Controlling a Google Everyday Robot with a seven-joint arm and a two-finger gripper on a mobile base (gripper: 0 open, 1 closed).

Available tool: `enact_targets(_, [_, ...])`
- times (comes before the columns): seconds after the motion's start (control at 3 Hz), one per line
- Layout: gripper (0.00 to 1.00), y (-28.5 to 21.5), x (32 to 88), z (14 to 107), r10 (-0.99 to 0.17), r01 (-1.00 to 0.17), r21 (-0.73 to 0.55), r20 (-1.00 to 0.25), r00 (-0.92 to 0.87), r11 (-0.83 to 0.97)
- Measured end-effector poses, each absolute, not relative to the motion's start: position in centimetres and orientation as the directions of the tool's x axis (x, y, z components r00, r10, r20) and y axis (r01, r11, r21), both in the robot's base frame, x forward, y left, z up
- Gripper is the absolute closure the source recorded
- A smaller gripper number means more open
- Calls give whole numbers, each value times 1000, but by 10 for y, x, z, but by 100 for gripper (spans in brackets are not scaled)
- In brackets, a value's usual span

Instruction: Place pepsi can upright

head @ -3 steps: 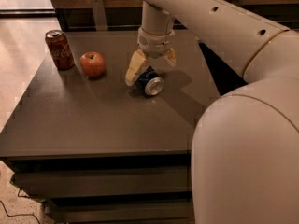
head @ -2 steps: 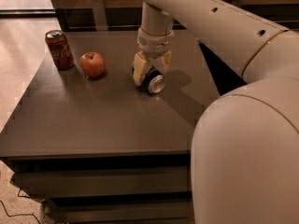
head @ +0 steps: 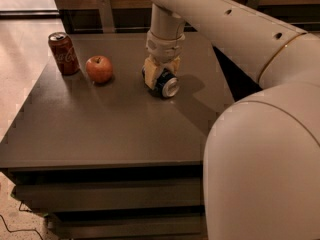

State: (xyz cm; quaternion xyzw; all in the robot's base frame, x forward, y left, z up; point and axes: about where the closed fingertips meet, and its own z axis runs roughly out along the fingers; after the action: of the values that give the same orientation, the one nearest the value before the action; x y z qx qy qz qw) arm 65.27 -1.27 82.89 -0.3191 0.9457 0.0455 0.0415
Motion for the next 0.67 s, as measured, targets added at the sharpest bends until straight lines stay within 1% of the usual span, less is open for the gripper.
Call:
enact_targets(0.33, [100,-11,654,829,-600,-608,60,-111,-792,792])
enact_targets(0.67, [100,-11,654,829,-600,-608,60,-112,-792,792])
